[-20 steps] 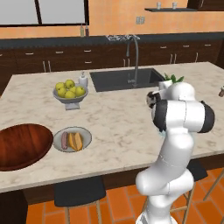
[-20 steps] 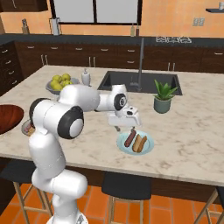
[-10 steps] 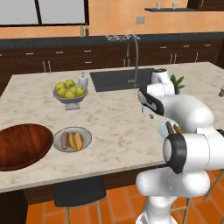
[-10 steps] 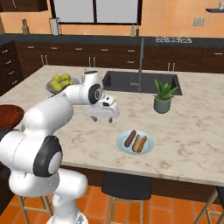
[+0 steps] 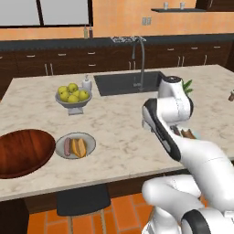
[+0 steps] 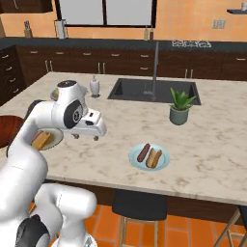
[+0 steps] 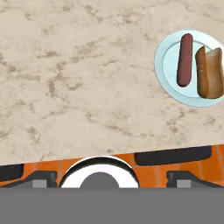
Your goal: Place one bun and one sausage from the bowl on each plate.
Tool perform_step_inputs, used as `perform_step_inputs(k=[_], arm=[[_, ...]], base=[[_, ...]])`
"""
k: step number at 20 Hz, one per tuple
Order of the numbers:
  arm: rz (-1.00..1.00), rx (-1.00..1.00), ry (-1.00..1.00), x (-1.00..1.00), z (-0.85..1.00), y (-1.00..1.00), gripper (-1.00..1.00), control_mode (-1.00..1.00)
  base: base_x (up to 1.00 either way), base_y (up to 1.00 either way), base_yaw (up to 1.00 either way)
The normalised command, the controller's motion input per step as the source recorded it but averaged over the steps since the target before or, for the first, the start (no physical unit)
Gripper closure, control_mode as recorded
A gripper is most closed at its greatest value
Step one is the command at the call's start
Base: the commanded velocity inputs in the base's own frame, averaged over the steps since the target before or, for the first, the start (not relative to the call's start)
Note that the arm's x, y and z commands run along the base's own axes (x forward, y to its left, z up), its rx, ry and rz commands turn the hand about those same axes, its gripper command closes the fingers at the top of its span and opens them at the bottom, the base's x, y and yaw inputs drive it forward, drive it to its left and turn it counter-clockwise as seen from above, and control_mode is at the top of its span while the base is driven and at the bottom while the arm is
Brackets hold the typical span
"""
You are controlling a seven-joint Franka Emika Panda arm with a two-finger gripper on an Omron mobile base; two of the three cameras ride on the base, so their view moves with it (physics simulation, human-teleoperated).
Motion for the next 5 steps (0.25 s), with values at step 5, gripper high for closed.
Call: perform_step_inputs(k=[5], arm=[[0.06, -0.02, 0.2, -0.16, 0.2, 0.39, -1.0, -1.0]], base=[[0.0, 0.0, 0.0]])
